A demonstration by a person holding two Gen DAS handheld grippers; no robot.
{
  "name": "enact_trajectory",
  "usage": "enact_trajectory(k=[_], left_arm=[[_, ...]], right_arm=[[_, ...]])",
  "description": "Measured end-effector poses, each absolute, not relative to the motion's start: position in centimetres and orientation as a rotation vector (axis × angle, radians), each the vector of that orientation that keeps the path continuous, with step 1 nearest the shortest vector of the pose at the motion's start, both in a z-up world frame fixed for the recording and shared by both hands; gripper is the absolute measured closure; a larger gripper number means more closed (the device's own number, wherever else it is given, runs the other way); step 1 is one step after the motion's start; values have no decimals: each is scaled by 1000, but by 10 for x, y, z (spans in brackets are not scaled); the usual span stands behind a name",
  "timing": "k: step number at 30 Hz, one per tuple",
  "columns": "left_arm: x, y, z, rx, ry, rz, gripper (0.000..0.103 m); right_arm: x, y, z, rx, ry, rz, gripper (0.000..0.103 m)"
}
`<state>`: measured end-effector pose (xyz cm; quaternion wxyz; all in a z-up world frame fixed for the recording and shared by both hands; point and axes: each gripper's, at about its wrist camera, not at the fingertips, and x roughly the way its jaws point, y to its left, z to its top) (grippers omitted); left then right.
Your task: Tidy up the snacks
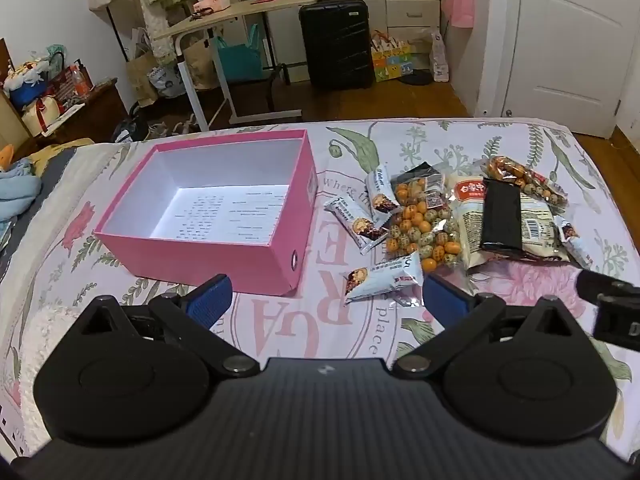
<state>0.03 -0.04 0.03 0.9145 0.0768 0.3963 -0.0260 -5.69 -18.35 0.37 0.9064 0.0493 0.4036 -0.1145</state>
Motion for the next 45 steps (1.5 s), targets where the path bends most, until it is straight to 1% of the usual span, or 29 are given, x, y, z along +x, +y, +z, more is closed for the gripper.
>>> enact_trajectory(k=[8, 16, 27, 39, 45], left_arm=[[5, 9, -6, 118, 836, -63, 0], [5, 7, -14, 117, 872, -72, 0], [6, 8, -18, 116, 884, -76, 0], [8, 9, -23, 117, 893, -85, 0], [7, 8, -23, 115, 894, -91, 0]], right_arm=[[-60, -183, 8, 71, 832, -253, 2], [-53, -182, -1, 58, 875, -274, 3], [-55, -177, -3, 28, 886, -261, 2], [-56, -177, -3, 25, 882, -260, 2], [-62, -171, 2, -7, 844, -222, 2]])
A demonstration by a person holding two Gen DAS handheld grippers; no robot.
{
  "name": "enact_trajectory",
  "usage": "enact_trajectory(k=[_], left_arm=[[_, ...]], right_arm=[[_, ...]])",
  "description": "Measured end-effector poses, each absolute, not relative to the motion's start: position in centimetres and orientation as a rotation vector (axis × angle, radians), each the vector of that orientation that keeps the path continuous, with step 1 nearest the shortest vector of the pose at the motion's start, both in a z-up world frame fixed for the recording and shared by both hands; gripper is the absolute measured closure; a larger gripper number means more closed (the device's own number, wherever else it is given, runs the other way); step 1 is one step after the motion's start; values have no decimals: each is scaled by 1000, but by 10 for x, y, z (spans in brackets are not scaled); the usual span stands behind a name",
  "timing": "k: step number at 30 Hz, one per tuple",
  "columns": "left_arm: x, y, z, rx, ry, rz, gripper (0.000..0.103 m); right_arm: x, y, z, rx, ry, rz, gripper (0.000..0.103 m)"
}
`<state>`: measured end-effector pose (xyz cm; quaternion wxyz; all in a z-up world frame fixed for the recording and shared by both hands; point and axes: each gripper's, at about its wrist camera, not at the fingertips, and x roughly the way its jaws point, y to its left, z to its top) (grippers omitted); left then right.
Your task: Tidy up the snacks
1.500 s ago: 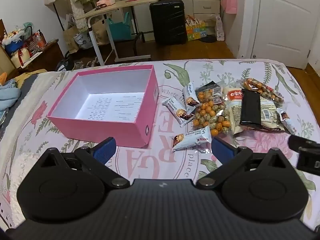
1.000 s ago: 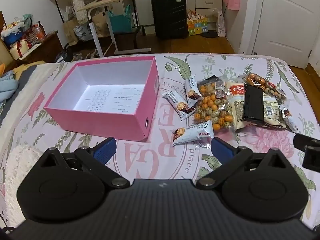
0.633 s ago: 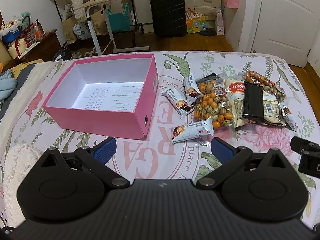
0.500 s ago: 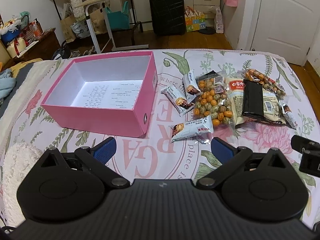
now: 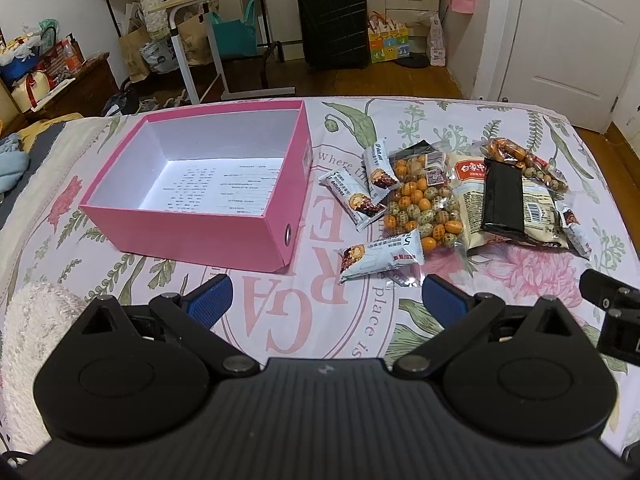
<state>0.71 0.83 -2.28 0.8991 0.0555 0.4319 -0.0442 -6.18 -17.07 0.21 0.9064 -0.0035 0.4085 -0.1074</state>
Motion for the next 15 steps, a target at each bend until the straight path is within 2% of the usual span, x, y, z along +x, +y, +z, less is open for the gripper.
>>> enact_trajectory(k=[15], left_arm=[[-6, 9, -15, 103, 914, -157, 0]], right_arm=[[-73, -168, 11, -15, 792, -210, 2]])
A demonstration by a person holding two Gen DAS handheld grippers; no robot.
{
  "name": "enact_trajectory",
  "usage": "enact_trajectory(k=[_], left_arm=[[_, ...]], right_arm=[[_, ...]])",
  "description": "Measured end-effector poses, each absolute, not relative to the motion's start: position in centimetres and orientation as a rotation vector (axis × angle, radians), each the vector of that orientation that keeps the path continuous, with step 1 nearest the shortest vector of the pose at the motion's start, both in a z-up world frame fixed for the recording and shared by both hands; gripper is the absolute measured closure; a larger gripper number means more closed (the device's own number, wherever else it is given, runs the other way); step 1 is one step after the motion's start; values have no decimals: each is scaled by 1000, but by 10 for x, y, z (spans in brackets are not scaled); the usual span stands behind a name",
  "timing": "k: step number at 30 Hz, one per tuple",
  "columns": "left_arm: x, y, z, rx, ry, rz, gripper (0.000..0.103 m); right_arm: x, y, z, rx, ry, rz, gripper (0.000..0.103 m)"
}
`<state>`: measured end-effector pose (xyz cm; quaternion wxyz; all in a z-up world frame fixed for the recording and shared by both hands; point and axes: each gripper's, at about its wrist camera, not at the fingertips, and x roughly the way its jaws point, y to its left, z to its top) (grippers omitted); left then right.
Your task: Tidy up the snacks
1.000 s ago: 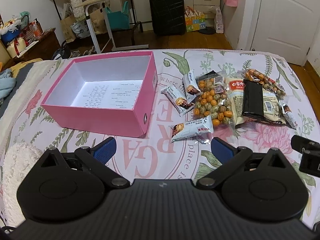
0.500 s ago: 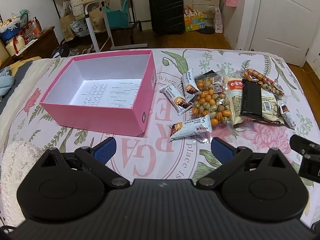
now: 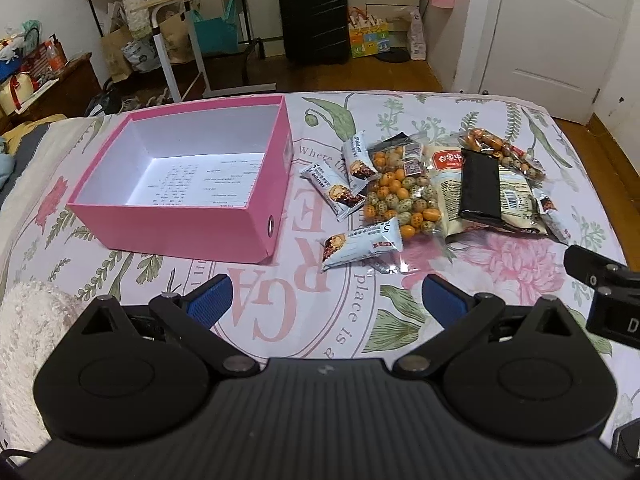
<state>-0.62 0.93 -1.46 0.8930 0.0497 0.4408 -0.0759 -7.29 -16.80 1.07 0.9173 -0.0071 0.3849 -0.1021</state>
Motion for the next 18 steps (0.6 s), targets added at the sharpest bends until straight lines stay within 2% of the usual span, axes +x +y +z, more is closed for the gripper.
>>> enact_trajectory(k=[18], left_arm=[[-5, 12, -18, 96, 934, -159, 0]], right_arm=[[-76, -169, 12, -9, 774, -211, 2]])
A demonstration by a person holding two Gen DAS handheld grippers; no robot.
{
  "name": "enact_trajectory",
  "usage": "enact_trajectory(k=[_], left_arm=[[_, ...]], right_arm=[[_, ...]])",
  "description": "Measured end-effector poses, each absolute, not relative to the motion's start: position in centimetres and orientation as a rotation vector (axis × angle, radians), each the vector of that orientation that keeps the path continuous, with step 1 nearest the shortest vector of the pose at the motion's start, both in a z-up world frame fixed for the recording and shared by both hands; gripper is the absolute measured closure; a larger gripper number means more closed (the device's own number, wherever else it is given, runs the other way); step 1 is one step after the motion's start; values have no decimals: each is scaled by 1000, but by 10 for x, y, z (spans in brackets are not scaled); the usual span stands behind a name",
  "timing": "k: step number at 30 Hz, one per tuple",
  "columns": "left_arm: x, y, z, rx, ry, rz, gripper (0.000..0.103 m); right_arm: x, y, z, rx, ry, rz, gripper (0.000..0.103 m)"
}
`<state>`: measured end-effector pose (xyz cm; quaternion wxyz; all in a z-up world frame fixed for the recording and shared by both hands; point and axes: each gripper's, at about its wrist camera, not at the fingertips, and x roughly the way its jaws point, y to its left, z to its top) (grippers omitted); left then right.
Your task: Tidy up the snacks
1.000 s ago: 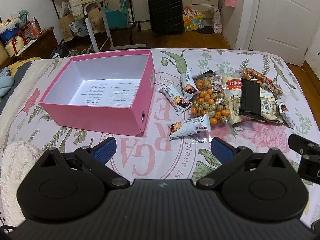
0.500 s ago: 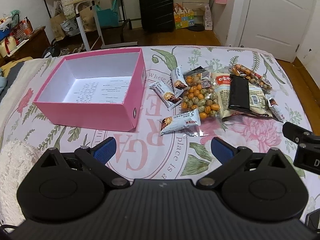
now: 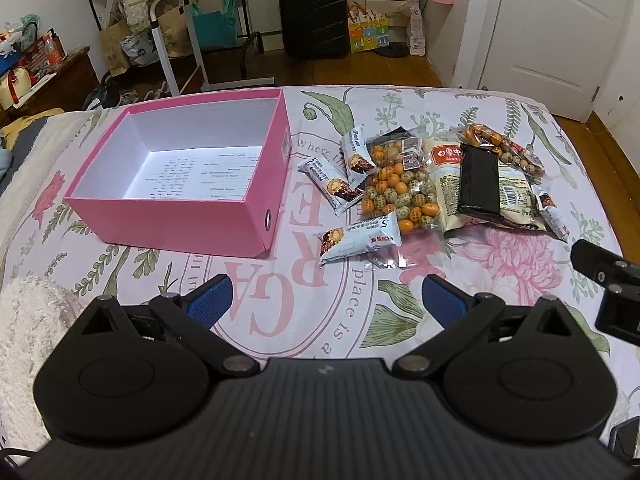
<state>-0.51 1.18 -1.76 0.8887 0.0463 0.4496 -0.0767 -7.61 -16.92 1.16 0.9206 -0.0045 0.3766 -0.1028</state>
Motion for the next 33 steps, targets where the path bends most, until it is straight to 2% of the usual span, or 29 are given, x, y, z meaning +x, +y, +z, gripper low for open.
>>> enact_trajectory(k=[11, 18, 23, 28, 33], left_arm=[[4, 7, -23, 91, 928, -211, 1], [33, -11, -26, 151, 898, -290, 5], [53, -35, -42, 161, 817, -402, 5], [76, -70, -70, 157, 798, -545, 7], [95, -103, -95, 139, 812, -664, 9]], right_arm=[[-68, -184, 0, 42, 759, -161, 2], [-41, -211, -11, 44, 700, -101, 5], [6, -238, -27, 179, 789, -7, 11], [51, -266, -61, 377, 903, 29, 27], [85, -282, -95, 517, 988, 74, 30]])
